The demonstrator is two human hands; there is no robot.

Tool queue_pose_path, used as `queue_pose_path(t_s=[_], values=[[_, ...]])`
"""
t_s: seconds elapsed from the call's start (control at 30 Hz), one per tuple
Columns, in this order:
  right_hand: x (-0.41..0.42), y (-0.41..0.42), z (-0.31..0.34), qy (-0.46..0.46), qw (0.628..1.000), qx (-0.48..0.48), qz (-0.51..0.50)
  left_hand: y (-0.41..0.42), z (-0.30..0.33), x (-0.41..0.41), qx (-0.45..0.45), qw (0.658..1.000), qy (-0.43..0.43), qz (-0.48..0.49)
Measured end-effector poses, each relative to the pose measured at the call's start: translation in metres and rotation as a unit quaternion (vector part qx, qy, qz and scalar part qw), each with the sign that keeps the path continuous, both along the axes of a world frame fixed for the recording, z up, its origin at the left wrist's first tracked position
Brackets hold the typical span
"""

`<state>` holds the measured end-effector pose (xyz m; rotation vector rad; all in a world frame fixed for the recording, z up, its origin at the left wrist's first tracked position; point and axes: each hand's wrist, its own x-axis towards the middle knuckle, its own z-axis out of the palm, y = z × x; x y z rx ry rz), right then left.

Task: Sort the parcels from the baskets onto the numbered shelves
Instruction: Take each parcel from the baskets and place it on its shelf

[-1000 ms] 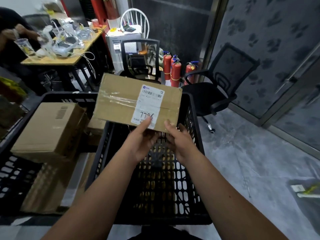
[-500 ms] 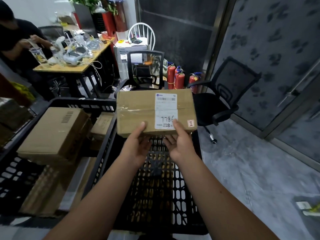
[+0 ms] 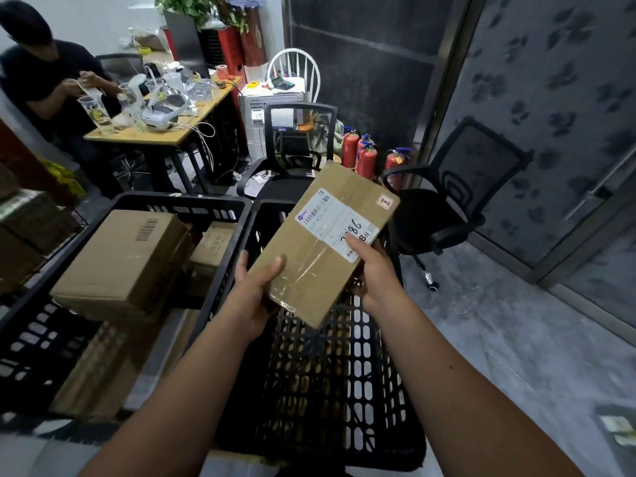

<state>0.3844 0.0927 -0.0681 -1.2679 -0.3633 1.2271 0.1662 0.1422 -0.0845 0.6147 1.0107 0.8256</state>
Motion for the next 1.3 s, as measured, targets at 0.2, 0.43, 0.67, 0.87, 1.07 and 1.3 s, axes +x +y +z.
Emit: queue_pose_path(t_s=[0.2,0.43,0.67,0.87,1.07,1.3], values=[[0.017,0.005,0.007,-0.117,0.992,-0.014,0.054,-0.018,-0.017,0.012,-0.028,0.999,-0.008,-0.044],[-0.003,-0.013,-0.018,-0.12,0.98,-0.039,0.156,-0.023,-0.031,0.018,-0.054,0.998,-0.04,-0.005],[0.007,-0.019,-0.008,-0.129,0.975,-0.064,0.167,-0.006,-0.017,0.002,0.059,0.99,0.064,-0.111],[-0.002,-0.023,-0.009,-0.33,0.923,-0.024,0.195,-0.004,-0.016,0.004,0.072,0.987,0.067,-0.127],[-0.004,-0.025,-0.014,-0.337,0.915,0.016,0.223,0.001,-0.019,0.008,0.099,0.981,0.09,-0.141],[0.003,-0.022,-0.017,-0.373,0.915,0.016,0.153,0.027,-0.022,0.007,0.155,0.952,0.142,-0.221]])
